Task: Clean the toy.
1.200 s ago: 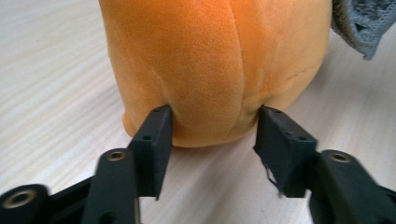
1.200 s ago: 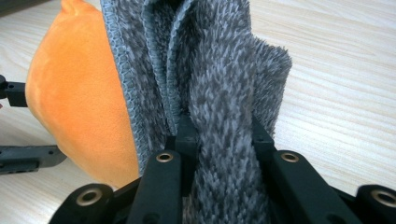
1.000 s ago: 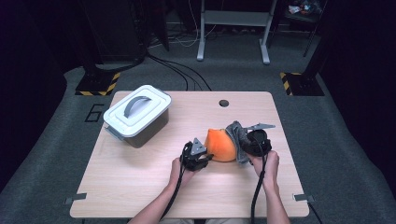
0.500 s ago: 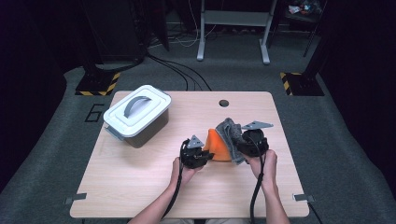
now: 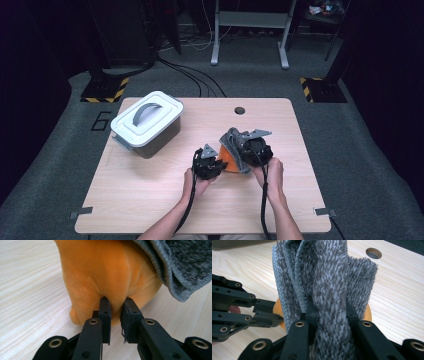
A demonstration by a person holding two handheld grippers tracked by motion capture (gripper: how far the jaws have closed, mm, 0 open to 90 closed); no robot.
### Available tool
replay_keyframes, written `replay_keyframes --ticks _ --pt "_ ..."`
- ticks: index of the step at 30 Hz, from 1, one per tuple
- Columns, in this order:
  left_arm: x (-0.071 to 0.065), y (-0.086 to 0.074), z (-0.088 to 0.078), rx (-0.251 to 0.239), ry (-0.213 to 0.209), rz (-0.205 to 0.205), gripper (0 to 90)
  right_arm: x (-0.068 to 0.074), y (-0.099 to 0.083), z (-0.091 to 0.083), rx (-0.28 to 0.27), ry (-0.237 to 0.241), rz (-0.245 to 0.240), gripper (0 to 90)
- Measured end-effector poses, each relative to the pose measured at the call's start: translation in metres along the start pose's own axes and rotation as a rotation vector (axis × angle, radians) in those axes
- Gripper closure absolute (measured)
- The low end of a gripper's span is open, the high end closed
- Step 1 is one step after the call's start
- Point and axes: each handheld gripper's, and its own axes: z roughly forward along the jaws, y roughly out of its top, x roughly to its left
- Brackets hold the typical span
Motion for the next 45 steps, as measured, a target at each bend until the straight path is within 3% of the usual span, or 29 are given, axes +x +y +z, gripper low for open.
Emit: replay_keyframes --ticks 8,15,18,22,24,29,34,37,39,41,45 --pt "0.001 0.000 0.001 -0.006 0.006 0.000 78.9 -0.012 -0.006 -0.001 0.001 -0.020 0.037 72.7" --pt "0.000 0.000 0.002 -0.008 0.005 0.004 78.8 -0.036 -0.020 0.002 0.011 -0.037 0.099 72.7" --pt "0.001 0.000 0.002 -0.008 0.006 0.001 78.8 -0.047 -0.027 0.006 0.037 -0.071 0.128 72.6" --pt "0.000 0.000 0.002 -0.009 0.006 0.008 78.8 -0.058 -0.036 0.013 0.057 -0.056 0.171 72.6" --pt "0.000 0.000 0.002 -0.008 0.006 0.005 78.8 -0.060 -0.037 0.013 0.056 -0.053 0.168 72.6" --pt "0.002 0.000 0.001 -0.002 0.005 0.001 78.7 -0.052 -0.030 -0.002 0.005 -0.060 0.154 72.7" --pt "0.001 0.000 0.002 -0.001 0.009 0.008 78.8 -0.023 -0.013 -0.015 -0.048 -0.027 0.061 72.7" --pt "0.000 0.000 0.002 -0.003 0.007 -0.001 78.8 -0.001 -0.003 -0.011 -0.031 -0.009 0.000 72.6" --pt "0.001 0.000 0.002 0.000 0.012 0.005 78.9 0.009 0.001 -0.003 -0.003 -0.020 -0.031 72.6" --pt "0.002 -0.001 0.002 -0.001 0.006 -0.008 78.9 0.011 0.001 0.003 0.000 -0.034 -0.045 72.7" --pt "0.002 0.000 0.001 0.003 0.003 0.011 78.9 0.004 -0.002 0.001 -0.004 -0.028 -0.015 72.8"
